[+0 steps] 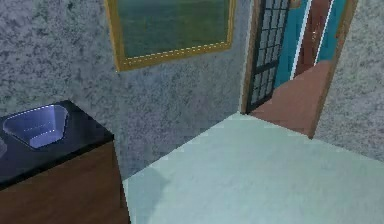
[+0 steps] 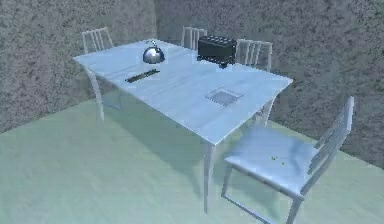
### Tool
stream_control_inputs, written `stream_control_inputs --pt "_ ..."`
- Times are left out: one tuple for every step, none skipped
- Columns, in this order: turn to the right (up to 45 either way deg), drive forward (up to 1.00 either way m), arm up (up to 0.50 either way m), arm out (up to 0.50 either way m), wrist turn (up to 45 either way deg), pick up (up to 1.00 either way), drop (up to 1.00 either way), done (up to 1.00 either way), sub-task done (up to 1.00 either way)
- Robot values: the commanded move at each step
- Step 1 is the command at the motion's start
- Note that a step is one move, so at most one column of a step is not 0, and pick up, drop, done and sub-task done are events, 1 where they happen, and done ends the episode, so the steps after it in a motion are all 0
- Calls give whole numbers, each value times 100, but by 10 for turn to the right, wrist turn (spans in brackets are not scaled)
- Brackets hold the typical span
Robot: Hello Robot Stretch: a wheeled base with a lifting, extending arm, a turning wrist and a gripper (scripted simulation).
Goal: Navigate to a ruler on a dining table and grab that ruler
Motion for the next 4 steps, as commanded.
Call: stream_control_inputs --pt "-270 0 0 0 0 0 0 0 0" --pt "0 5 0 0 0 0 0 0 0" --pt "450 0 0 0 0 0 0 0 0" --pt "300 0 0 0 0 0 0 0 0"
